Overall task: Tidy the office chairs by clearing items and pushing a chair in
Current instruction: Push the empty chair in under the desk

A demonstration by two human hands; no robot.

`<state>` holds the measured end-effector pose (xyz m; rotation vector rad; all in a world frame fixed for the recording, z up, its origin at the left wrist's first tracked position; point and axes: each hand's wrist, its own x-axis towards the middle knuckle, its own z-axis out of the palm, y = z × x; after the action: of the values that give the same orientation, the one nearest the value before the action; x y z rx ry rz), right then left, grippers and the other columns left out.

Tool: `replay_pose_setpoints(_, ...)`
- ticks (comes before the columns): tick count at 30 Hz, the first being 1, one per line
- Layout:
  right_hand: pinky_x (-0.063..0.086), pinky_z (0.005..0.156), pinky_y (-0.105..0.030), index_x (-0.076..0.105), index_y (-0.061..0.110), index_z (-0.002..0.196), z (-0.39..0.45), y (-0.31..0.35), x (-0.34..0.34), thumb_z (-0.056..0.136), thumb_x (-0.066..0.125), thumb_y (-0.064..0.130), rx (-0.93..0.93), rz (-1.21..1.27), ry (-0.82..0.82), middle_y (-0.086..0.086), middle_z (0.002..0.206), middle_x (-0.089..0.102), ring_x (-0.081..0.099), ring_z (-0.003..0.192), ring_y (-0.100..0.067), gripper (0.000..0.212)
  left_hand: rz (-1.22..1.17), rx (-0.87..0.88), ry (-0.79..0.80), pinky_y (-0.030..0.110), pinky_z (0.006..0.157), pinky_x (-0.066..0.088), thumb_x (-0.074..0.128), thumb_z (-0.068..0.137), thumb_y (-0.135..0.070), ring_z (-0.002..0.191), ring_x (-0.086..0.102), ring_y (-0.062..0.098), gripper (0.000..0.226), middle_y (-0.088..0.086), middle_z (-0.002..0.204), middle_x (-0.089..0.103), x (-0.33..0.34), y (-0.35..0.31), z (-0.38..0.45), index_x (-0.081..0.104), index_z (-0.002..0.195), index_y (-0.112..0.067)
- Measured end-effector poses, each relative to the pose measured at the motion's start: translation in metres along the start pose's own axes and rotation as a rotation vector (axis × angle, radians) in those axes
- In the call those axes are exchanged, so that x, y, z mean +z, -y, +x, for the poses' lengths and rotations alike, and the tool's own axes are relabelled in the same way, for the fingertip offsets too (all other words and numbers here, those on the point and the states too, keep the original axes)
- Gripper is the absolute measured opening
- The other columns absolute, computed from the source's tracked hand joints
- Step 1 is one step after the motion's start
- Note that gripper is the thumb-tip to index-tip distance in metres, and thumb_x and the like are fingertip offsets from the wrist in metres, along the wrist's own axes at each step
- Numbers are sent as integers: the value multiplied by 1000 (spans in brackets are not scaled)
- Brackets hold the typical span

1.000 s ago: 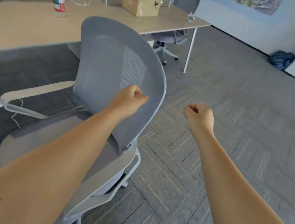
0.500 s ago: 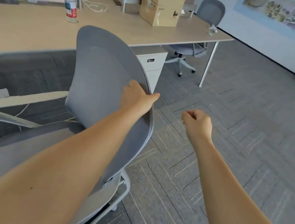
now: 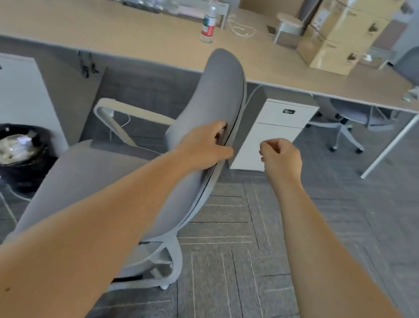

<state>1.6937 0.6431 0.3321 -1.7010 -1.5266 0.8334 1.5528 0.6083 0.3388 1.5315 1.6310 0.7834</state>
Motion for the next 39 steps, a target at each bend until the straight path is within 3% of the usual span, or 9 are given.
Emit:
replay_pose_setpoints(2, 39, 71, -28, 58, 5, 113, -6, 1, 3, 91, 45, 15, -35, 1, 30, -3, 96, 58, 51, 89, -16, 27, 29, -6, -7, 29, 92, 39, 56, 85, -20, 119, 49, 18, 53, 2, 133, 50, -7, 6, -18, 39, 135, -18)
replay_pose_setpoints(4, 38, 74, -28, 56, 6, 117, -15, 4, 6, 92, 45, 14, -76, 1, 46, -8, 107, 61, 49, 90, -16, 28, 62, 11, 9, 25, 86, 38, 55, 86, -17, 118, 50, 15, 53, 1, 136, 50, -16, 11, -37, 39, 136, -19)
replay_pose_setpoints(7, 38, 70, -24, 48, 9, 127, -29, 11, 13, 93, 45, 12, -146, -19, 66, -8, 126, 56, 51, 96, -20, 34, 111, 5, 24, 25, 82, 41, 56, 82, -10, 102, 55, 12, 45, -2, 120, 59, -31, 19, -64, 50, 126, -18)
replay_pose_setpoints(12, 36, 97, -31, 34, 20, 139, -51, 21, 24, 89, 51, 8, -264, -73, 98, -6, 148, 34, 37, 133, -25, 54, 113, -65, -29, 26, 74, 45, 53, 79, -2, 77, 53, 8, 36, -13, 82, 53, -54, 32, -103, 54, 111, -19)
replay_pose_setpoints(20, 21, 115, -47, 18, 33, 146, -92, 30, 29, 84, 62, 26, -355, -390, 171, -4, 159, -4, 1, 144, -31, 76, 446, -50, -284, 35, 90, 39, 59, 81, -34, 107, 54, 22, 38, 0, 118, 60, -66, 36, -140, 54, 116, -20)
replay_pose_setpoints(23, 13, 116, -49, 24, 33, 144, -100, 31, 33, 83, 62, 36, -376, -465, 152, -4, 159, -7, -3, 144, -32, 72, 590, -85, -411, 39, 92, 33, 54, 85, -39, 110, 50, 30, 31, 7, 111, 61, -74, 45, -148, 59, 105, -16)
replay_pose_setpoints(31, 3, 119, -47, 34, 28, 139, -114, 44, 47, 80, 62, 45, -433, -507, 148, -3, 159, 5, -2, 146, -28, 67, 672, -174, -522, 47, 105, 24, 43, 92, -33, 121, 38, 33, 30, 8, 122, 55, -103, 77, -176, 55, 113, -15)
replay_pose_setpoints(34, 3, 119, -49, 43, 23, 131, -119, 48, 56, 78, 62, 48, -439, -497, 141, -4, 154, 25, 2, 146, -27, 62, 640, -194, -567, 54, 111, 19, 45, 90, -27, 127, 33, 33, 31, 9, 131, 49, -112, 86, -185, 51, 119, -16)
replay_pose_setpoints(39, 3, 116, -57, 52, 18, 116, -131, 57, 70, 72, 65, 54, -389, -482, 162, -6, 138, 42, 13, 142, -27, 59, 498, -217, -562, 59, 110, 17, 56, 80, -49, 136, 17, 28, 54, 6, 137, 41, -115, 93, -186, 46, 124, -19)
